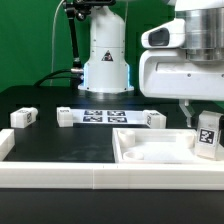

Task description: Assemble one leg

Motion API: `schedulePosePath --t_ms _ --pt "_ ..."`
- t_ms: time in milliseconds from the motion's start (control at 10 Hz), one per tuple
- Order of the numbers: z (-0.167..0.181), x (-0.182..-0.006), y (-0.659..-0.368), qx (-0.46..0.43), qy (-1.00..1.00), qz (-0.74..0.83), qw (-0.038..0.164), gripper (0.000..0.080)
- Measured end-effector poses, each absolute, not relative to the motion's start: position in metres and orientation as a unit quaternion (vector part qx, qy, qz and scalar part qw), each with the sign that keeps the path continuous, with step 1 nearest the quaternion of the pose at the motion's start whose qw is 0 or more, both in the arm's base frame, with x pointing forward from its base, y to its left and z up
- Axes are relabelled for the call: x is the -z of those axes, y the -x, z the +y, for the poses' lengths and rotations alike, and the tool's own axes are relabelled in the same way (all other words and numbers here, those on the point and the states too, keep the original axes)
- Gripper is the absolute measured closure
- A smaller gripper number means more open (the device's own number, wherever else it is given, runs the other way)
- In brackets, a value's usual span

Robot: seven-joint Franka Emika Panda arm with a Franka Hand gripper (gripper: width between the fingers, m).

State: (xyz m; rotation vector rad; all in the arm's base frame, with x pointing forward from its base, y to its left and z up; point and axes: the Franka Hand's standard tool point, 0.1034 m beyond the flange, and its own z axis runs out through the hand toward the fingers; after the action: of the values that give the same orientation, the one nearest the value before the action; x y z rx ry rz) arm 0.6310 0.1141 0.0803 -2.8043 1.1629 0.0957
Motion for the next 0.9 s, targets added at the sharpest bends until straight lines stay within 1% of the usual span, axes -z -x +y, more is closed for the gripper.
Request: schedulePosePath --t_ms 200,400,700,800,900 --pt "0.113 -0.08 -0.63 -0.033 0.893 0.447 0.042 0.0497" --pt "0.108 -0.078 -0.63 -0.036 0.868 0.494 0.041 0.05" --pt "0.106 -0.078 -0.63 -0.037 0.866 0.496 0.043 0.0503" --pt "0.106 -0.078 -0.63 -0.036 0.874 0.482 0.044 0.0329" --pt "0.107 -0.078 -0.63 -0.036 0.88 0.471 0.045 0.0196"
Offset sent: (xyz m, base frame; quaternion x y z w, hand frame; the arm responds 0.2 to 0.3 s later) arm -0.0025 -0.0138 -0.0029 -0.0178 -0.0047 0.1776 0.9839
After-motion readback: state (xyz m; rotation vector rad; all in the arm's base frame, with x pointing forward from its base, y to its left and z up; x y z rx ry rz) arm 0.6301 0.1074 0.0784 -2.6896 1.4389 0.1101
